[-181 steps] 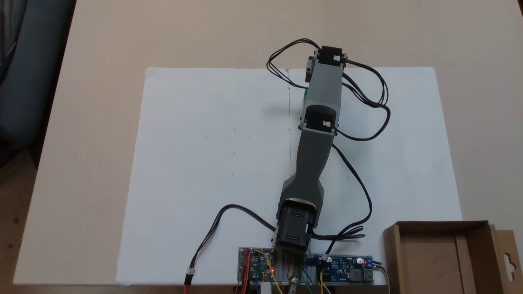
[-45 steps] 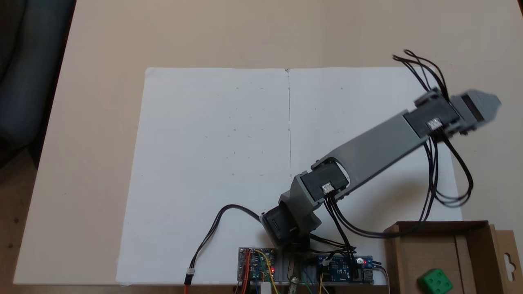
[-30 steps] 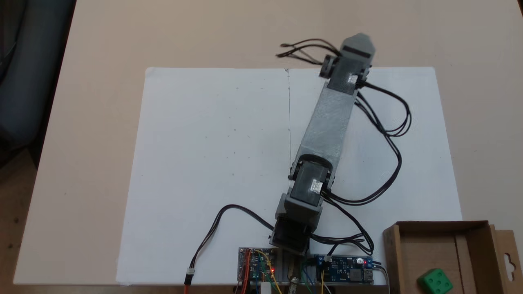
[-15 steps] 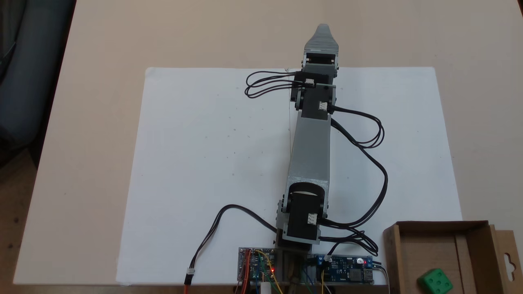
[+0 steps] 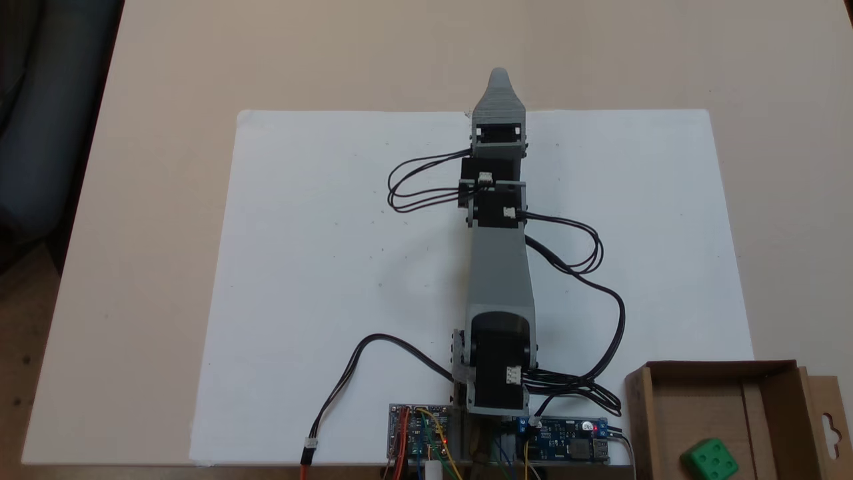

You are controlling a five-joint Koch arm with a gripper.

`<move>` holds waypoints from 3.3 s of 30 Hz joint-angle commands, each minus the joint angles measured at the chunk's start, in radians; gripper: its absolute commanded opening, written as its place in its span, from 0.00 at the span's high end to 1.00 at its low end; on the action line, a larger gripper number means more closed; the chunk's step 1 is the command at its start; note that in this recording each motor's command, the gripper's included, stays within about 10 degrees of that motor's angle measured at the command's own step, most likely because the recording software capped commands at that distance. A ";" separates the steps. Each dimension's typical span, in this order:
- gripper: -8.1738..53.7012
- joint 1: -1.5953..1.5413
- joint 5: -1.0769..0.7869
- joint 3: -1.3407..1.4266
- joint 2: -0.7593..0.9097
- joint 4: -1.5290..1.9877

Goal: Grasp a green dice and put it in the bin.

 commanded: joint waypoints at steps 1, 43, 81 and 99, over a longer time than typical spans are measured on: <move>0.13 -0.011 -0.133 0.015 0.044 -0.167; 0.08 -0.029 0.040 0.758 0.356 -1.048; 0.19 0.058 0.048 0.798 0.453 -0.999; 0.13 0.087 0.207 0.798 0.454 -0.985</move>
